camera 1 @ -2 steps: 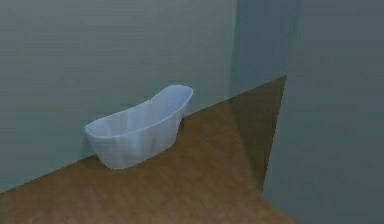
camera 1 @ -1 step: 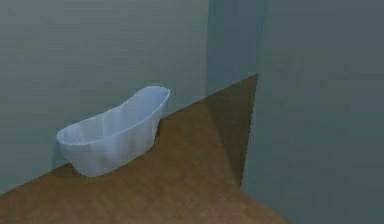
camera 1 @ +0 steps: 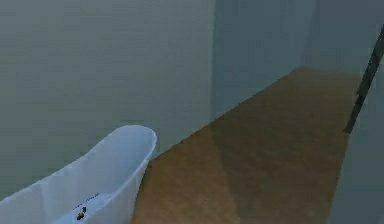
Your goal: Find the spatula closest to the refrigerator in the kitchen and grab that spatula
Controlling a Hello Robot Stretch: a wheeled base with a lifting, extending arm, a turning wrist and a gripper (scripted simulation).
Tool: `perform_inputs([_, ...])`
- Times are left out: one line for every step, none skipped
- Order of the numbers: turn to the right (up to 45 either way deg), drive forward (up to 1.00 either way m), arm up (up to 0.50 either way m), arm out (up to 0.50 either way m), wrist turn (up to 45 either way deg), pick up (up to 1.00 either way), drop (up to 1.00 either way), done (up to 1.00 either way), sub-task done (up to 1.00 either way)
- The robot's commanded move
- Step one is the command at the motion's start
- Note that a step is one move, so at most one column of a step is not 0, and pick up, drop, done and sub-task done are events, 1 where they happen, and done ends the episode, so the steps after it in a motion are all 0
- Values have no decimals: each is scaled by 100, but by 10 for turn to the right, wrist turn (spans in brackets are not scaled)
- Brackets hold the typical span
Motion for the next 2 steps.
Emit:
perform_inputs([0,35,0,0,0,0,0,0,0])
perform_inputs([360,0,0,0,0,0,0,0,0])
